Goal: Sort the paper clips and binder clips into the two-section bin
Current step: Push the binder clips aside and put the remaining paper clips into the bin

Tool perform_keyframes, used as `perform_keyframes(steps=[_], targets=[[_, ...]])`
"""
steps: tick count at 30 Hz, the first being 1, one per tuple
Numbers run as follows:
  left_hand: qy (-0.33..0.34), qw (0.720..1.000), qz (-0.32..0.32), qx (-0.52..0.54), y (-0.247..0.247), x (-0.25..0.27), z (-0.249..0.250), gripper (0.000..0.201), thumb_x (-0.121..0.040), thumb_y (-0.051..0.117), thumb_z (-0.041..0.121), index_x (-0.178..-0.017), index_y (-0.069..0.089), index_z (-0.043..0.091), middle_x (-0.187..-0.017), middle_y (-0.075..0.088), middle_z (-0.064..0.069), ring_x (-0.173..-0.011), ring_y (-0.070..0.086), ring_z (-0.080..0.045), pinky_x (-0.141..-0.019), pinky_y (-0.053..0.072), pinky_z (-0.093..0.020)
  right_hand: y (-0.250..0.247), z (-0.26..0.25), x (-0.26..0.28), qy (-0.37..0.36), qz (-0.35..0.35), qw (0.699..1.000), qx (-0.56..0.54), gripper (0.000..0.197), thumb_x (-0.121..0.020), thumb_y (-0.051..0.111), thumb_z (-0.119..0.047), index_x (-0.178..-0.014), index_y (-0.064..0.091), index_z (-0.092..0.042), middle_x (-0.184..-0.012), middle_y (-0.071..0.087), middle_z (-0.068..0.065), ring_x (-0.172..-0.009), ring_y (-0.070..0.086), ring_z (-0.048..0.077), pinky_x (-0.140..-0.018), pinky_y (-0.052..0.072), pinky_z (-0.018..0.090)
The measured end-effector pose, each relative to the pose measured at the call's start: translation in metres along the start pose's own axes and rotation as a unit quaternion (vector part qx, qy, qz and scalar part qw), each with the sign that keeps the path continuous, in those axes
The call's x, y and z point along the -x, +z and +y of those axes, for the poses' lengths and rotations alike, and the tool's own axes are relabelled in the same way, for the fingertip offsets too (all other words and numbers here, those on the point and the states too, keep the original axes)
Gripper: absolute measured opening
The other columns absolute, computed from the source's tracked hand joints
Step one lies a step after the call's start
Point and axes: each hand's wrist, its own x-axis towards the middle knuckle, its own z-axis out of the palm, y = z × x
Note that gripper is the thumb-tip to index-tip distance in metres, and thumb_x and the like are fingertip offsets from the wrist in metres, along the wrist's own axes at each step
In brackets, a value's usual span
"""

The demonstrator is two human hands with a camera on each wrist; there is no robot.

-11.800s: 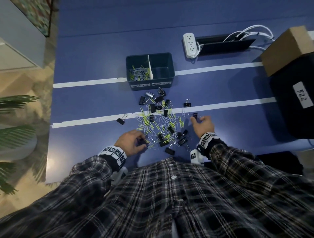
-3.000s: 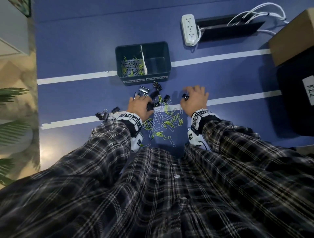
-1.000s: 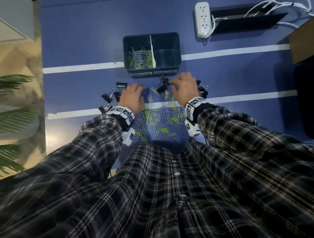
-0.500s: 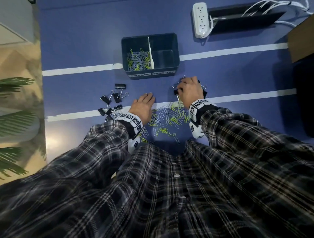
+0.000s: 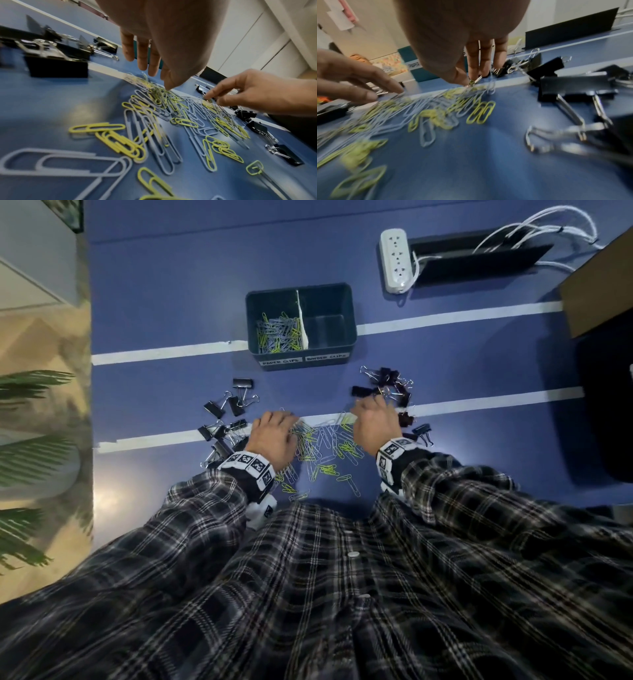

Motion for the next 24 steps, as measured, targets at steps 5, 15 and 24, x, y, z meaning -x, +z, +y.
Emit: perform_keyframes(steps=[5, 15, 24], targets=[[-0.025, 1.000, 0.012, 0.005, 0.006, 0.021, -0.017, 0.041, -0.089, 0.048, 0.030, -0.129, 0.050, 0.020, -0.133, 0.051, -0.004, -0.123, 0.041, -0.025, -0.102, 0.035, -0.044, 0.012, -0.003, 0.013, 0.016, 0.010, 0.994, -0.110, 0.037, -0.084, 0.053, -0.007, -0.119, 0.065, -0.014, -0.117, 0.062, 0.009, -0.105, 0.057, 0.030, -0.085, 0.053, 0.045], [0.015, 0.998, -0.025, 0.058, 0.014, 0.042, -0.014, 0.038, -0.087, 0.053, 0.027, -0.125, 0.055, 0.019, -0.132, 0.053, -0.004, -0.121, 0.047, -0.026, -0.098, 0.043, -0.041, -0.009, -0.002, -0.014, 0.123, -0.067, 0.987, -0.077, 0.055, -0.087, 0.059, -0.052, -0.132, 0.054, -0.022, -0.125, 0.049, 0.015, -0.105, 0.061, 0.036, -0.085, 0.053, 0.041], [-0.057, 0.997, 0.033, 0.035, 0.014, 0.056, -0.019, 0.045, -0.085, 0.051, 0.031, -0.129, 0.046, 0.024, -0.121, 0.053, -0.003, -0.107, 0.053, -0.026, -0.091, 0.047, -0.042, -0.006, -0.025, -0.013, 0.219, 0.001, 0.954, -0.205, 0.037, -0.075, 0.068, -0.039, -0.100, 0.058, -0.015, -0.104, 0.053, 0.005, -0.082, 0.057, 0.024, -0.069, 0.049, 0.030]])
